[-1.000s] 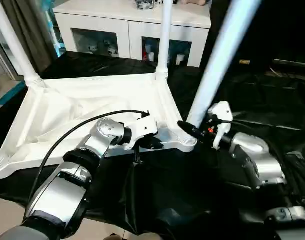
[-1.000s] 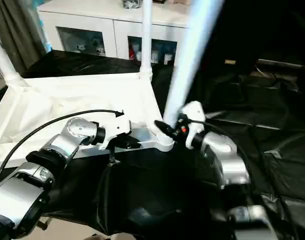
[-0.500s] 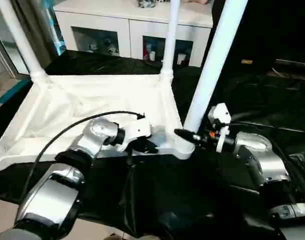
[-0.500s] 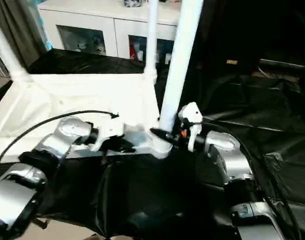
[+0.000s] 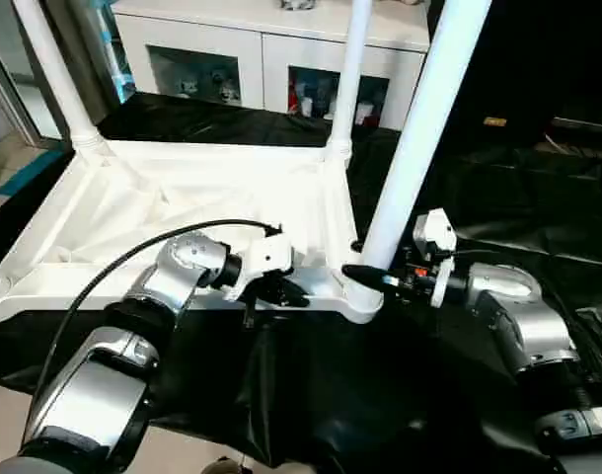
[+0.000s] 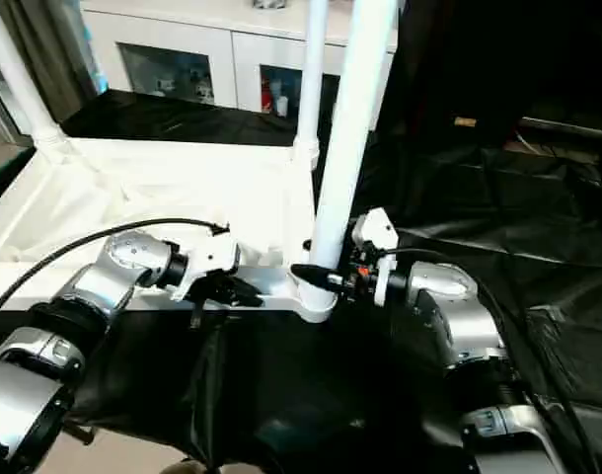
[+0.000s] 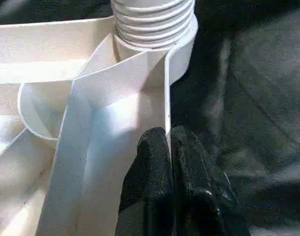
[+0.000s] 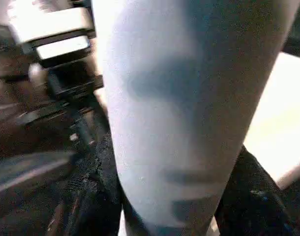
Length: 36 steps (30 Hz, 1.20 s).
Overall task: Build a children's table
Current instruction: Insert table leg to table base
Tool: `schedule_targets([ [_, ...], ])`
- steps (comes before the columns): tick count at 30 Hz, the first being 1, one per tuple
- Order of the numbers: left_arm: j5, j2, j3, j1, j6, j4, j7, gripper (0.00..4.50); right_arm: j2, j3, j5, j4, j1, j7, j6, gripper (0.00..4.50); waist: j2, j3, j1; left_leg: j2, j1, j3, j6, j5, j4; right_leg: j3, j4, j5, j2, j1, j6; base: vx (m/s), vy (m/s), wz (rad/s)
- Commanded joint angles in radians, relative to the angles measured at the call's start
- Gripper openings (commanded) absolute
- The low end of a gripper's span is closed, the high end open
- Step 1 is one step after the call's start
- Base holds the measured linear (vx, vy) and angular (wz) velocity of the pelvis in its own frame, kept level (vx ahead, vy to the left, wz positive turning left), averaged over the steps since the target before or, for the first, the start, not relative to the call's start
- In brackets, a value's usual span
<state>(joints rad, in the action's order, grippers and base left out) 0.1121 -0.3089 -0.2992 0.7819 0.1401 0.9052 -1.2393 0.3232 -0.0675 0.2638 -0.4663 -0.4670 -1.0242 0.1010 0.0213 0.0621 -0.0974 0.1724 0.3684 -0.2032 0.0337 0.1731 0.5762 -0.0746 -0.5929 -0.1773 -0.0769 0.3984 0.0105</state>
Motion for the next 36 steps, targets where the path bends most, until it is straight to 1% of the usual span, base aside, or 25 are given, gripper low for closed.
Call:
schedule_targets([
  [1,-0.022,0.019,0.038,0.033,-0.024,-0.064,0.059,0.00,-0.010,-0.017,-0.072,-0.098,0.033,0.094,0.029,1.88,-0.003,-0.046,0.004,0.076,-0.026,0.045,0.016,0.386,-0.082,0.058,0.100,-0.480,-0.102,-0.023,0.181,0.000,0.000,0.00],
  [4,-0.009,0.043,0.048,0.067,-0.107,-0.051,0.133,0.00,-0.060,0.033,-0.074,-0.145,0.016,0.264,0.053,1.88,-0.001,-0.045,0.015,0.075,-0.027,0.050,0.037,0.412,-0.086,0.056,0.102,-0.510,-0.101,-0.020,0.168,0.000,0.000,0.00],
  [6,-0.012,0.053,0.053,0.076,-0.128,-0.050,0.147,0.00,-0.077,0.048,-0.073,-0.164,0.008,0.317,0.060,1.88,-0.001,-0.045,0.018,0.074,-0.025,0.051,0.035,0.409,-0.087,0.057,0.104,-0.502,-0.102,-0.023,0.166,0.000,0.000,0.00],
  [8,-0.002,0.067,0.049,0.092,-0.164,-0.043,0.183,0.00,-0.108,0.065,-0.086,-0.211,-0.017,0.427,0.058,1.88,-0.004,-0.049,0.023,0.074,-0.021,0.050,0.040,0.389,-0.089,0.057,0.098,-0.439,-0.099,-0.026,0.178,0.000,0.000,0.00],
  [9,0.015,0.090,0.048,0.113,-0.204,-0.023,0.246,0.00,-0.138,0.074,-0.104,-0.252,-0.042,0.521,0.051,1.88,-0.004,-0.049,0.024,0.072,-0.022,0.048,0.038,0.387,-0.088,0.057,0.098,-0.425,-0.097,-0.025,0.182,0.000,0.000,0.00],
  [10,0.021,0.101,0.048,0.122,-0.221,-0.012,0.278,0.00,-0.151,0.079,-0.109,-0.270,-0.052,0.560,0.048,1.88,-0.009,-0.049,0.029,0.071,-0.025,0.045,0.048,0.382,-0.087,0.058,0.094,-0.392,-0.094,-0.020,0.195,0.000,0.000,0.00],
  [11,0.031,0.127,0.051,0.140,-0.267,0.004,0.352,0.00,-0.178,0.086,-0.116,-0.303,-0.074,0.634,0.043,1.88,-0.008,-0.051,0.032,0.069,-0.028,0.044,0.055,0.384,-0.084,0.057,0.093,-0.382,-0.093,-0.022,0.203,0.000,0.000,0.00],
  [12,0.032,0.135,0.053,0.145,-0.282,0.009,0.373,0.00,-0.186,0.088,-0.116,-0.312,-0.081,0.653,0.043,1.88,-0.008,-0.050,0.033,0.068,-0.028,0.044,0.054,0.385,-0.084,0.058,0.094,-0.382,-0.095,-0.021,0.206,0.000,0.000,0.00],
  [13,0.034,0.143,0.055,0.149,-0.298,0.013,0.394,0.00,-0.193,0.090,-0.118,-0.319,-0.086,0.672,0.044,1.88,-0.008,-0.050,0.031,0.067,-0.027,0.042,0.044,0.378,-0.082,0.058,0.097,-0.378,-0.095,-0.024,0.206,0.000,0.000,0.00],
  [14,0.043,0.162,0.056,0.160,-0.329,0.024,0.444,0.00,-0.214,0.098,-0.120,-0.341,-0.103,0.713,0.046,1.88,-0.008,-0.051,0.030,0.066,-0.024,0.042,0.031,0.361,-0.081,0.058,0.096,-0.361,-0.095,-0.028,0.207,0.000,0.000,0.00],
  [15,0.053,0.177,0.053,0.168,-0.351,0.035,0.480,0.00,-0.228,0.093,-0.133,-0.357,-0.117,0.746,0.050,1.88,-0.008,-0.054,0.032,0.067,-0.024,0.040,0.030,0.351,-0.080,0.059,0.092,-0.339,-0.093,-0.028,0.212,0.000,0.000,0.00],
  [16,0.053,0.177,0.053,0.168,-0.351,0.035,0.480,0.00,-0.228,0.093,-0.133,-0.357,-0.117,0.746,0.050,1.88,-0.008,-0.054,0.030,0.066,-0.025,0.039,0.028,0.338,-0.079,0.058,0.092,-0.317,-0.091,-0.028,0.218,0.000,0.000,0.00],
  [17,0.065,0.195,0.050,0.178,-0.373,0.047,0.524,0.00,-0.246,0.086,-0.148,-0.377,-0.135,0.786,0.054,1.88,-0.009,-0.055,0.031,0.065,-0.021,0.040,0.022,0.326,-0.080,0.057,0.089,-0.299,-0.092,-0.033,0.221,0.000,0.000,0.00],
  [19,0.071,0.218,0.050,0.187,-0.388,0.061,0.566,0.00,-0.268,0.077,-0.161,-0.395,-0.154,0.825,0.055,1.88,-0.007,-0.056,0.032,0.066,-0.024,0.037,0.018,0.322,-0.078,0.057,0.090,-0.281,-0.089,-0.032,0.223,0.000,0.000,0.00],
  [20,0.070,0.224,0.050,0.191,-0.392,0.066,0.576,0.00,-0.276,0.075,-0.161,-0.400,-0.160,0.835,0.057,1.88,-0.007,-0.056,0.031,0.064,-0.022,0.037,0.013,0.319,-0.078,0.057,0.089,-0.283,-0.089,-0.034,0.221,0.000,0.000,0.00],
  [22,0.072,0.232,0.051,0.196,-0.401,0.073,0.591,0.00,-0.290,0.077,-0.166,-0.416,-0.171,0.852,0.049,1.88,-0.007,-0.055,0.031,0.064,-0.022,0.037,0.011,0.323,-0.078,0.057,0.090,-0.292,-0.090,-0.034,0.219,0.000,0.000,0.00],
  [23,0.072,0.233,0.049,0.198,-0.406,0.074,0.598,0.00,-0.295,0.077,-0.169,-0.424,-0.175,0.859,0.044,1.88,-0.006,-0.055,0.031,0.063,-0.022,0.037,0.009,0.330,-0.078,0.056,0.094,-0.315,-0.090,-0.034,0.212,0.000,0.000,0.00],
  [25,0.072,0.232,0.047,0.200,-0.412,0.075,0.604,0.00,-0.302,0.078,-0.172,-0.434,-0.180,0.867,0.038,1.88,-0.006,-0.054,0.032,0.064,-0.022,0.040,0.009,0.344,-0.080,0.055,0.098,-0.353,-0.091,-0.033,0.197,0.000,0.000,0.00],
  [26,0.072,0.229,0.046,0.201,-0.413,0.075,0.601,0.00,-0.307,0.081,-0.173,-0.441,-0.184,0.871,0.035,1.88,-0.006,-0.053,0.033,0.065,-0.024,0.041,0.013,0.359,-0.081,0.055,0.100,-0.372,-0.091,-0.030,0.192,0.000,0.000,0.00],
  [28,0.073,0.227,0.046,0.201,-0.413,0.075,0.597,0.00,-0.309,0.082,-0.174,-0.448,-0.187,0.873,0.033,1.88,-0.007,-0.053,0.035,0.065,-0.023,0.043,0.018,0.376,-0.082,0.055,0.101,-0.385,-0.091,-0.030,0.187,0.000,0.000,0.00],
  [29,0.073,0.225,0.046,0.200,-0.412,0.074,0.594,0.00,-0.311,0.083,-0.174,-0.451,-0.189,0.874,0.032,1.88,-0.007,-0.053,0.035,0.065,-0.025,0.043,0.018,0.379,-0.083,0.055,0.102,-0.387,-0.091,-0.029,0.186,0.000,0.000,0.00],
  [34,0.069,0.217,0.042,0.196,-0.407,0.070,0.572,0.00,-0.310,0.078,-0.181,-0.466,-0.203,0.856,0.045,1.88,-0.008,-0.054,0.036,0.065,-0.025,0.041,0.018,0.374,-0.082,0.056,0.099,-0.358,-0.090,-0.029,0.195,0.000,0.000,0.00],
  [35,0.069,0.216,0.041,0.195,-0.405,0.069,0.566,0.00,-0.310,0.081,-0.178,-0.468,-0.205,0.853,0.046,1.88,-0.010,-0.054,0.036,0.065,-0.023,0.042,0.018,0.374,-0.083,0.056,0.098,-0.356,-0.091,-0.030,0.197,0.000,0.000,0.00],
  [36,0.068,0.216,0.041,0.194,-0.405,0.068,0.565,0.00,-0.310,0.082,-0.177,-0.468,-0.206,0.853,0.046,1.88,-0.008,-0.054,0.037,0.065,-0.023,0.041,0.018,0.375,-0.083,0.056,0.099,-0.354,-0.090,-0.030,0.198,0.000,0.000,0.00],
])
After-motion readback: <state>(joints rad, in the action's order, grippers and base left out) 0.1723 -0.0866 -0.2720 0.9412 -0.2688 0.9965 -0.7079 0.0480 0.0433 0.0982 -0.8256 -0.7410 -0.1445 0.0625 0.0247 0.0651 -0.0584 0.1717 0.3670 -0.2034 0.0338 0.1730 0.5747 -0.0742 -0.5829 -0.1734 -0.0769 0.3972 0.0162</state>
